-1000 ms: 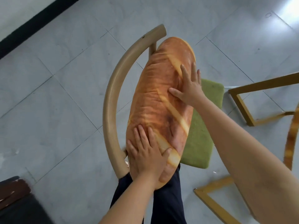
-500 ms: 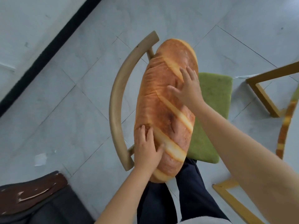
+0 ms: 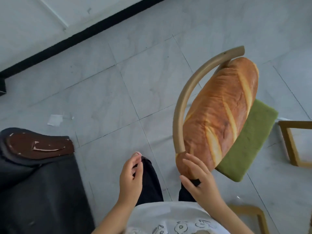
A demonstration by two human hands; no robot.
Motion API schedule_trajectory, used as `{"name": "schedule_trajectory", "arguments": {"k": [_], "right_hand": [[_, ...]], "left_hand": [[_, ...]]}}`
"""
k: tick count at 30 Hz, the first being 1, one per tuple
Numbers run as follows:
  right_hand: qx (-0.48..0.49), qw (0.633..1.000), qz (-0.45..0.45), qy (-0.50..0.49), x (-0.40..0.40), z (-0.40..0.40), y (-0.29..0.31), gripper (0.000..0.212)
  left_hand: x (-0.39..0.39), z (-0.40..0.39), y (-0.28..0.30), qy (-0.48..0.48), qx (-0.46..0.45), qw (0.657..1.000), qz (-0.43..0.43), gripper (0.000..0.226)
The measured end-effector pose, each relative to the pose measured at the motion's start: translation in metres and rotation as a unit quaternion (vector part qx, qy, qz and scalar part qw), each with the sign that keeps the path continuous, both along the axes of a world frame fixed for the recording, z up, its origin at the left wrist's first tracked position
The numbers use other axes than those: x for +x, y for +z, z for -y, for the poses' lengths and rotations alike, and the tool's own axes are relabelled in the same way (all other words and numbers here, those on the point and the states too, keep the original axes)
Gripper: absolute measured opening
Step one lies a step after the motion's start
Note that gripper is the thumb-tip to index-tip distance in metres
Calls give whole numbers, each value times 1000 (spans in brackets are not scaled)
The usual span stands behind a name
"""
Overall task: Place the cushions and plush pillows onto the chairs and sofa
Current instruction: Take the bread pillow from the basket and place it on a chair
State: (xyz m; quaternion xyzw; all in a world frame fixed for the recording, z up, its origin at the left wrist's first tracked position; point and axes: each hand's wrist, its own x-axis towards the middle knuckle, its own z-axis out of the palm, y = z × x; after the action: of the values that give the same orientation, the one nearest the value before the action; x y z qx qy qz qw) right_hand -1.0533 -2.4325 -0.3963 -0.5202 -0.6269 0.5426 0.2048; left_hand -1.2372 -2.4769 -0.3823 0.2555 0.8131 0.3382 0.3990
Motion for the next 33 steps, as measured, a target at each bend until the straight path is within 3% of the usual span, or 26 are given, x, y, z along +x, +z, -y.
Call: {"name": "schedule_trajectory", "arguments": {"k": [3, 7, 11, 14, 17, 19, 24, 28, 33], "right_hand": [[-2, 1000, 25, 7, -43, 1, 6, 66], [-24, 999, 44, -16, -119, -3, 18, 69], [-65, 995, 62, 54, -191, -6, 28, 67], [-49, 993, 57, 95, -218, -10, 32, 66], [-38, 997, 56, 44, -223, -37, 35, 79], [-43, 996, 76, -1, -222, -65, 35, 92], [-86, 990, 101, -55, -237, -160, 30, 92], [-69, 994, 62, -53, -257, -272, 35, 51], [-13, 990, 38, -133, -251, -397, 58, 59]], "left_hand": [[-44, 25, 4, 19, -1, 999, 34, 32], [-130, 37, 14, 23, 10, 997, 72, 27], [-205, 31, 23, 19, 18, 996, 83, 33], [-238, 15, 24, 16, 27, 995, 92, 38], [-255, -19, 24, 10, 50, 996, 79, 26], [-260, -50, 20, 3, 50, 995, 82, 28], [-276, -169, 9, -59, 62, 994, 74, 38], [-289, -298, 23, -90, 74, 990, 80, 48], [-299, -437, 46, -127, 107, 984, 72, 46]]}}
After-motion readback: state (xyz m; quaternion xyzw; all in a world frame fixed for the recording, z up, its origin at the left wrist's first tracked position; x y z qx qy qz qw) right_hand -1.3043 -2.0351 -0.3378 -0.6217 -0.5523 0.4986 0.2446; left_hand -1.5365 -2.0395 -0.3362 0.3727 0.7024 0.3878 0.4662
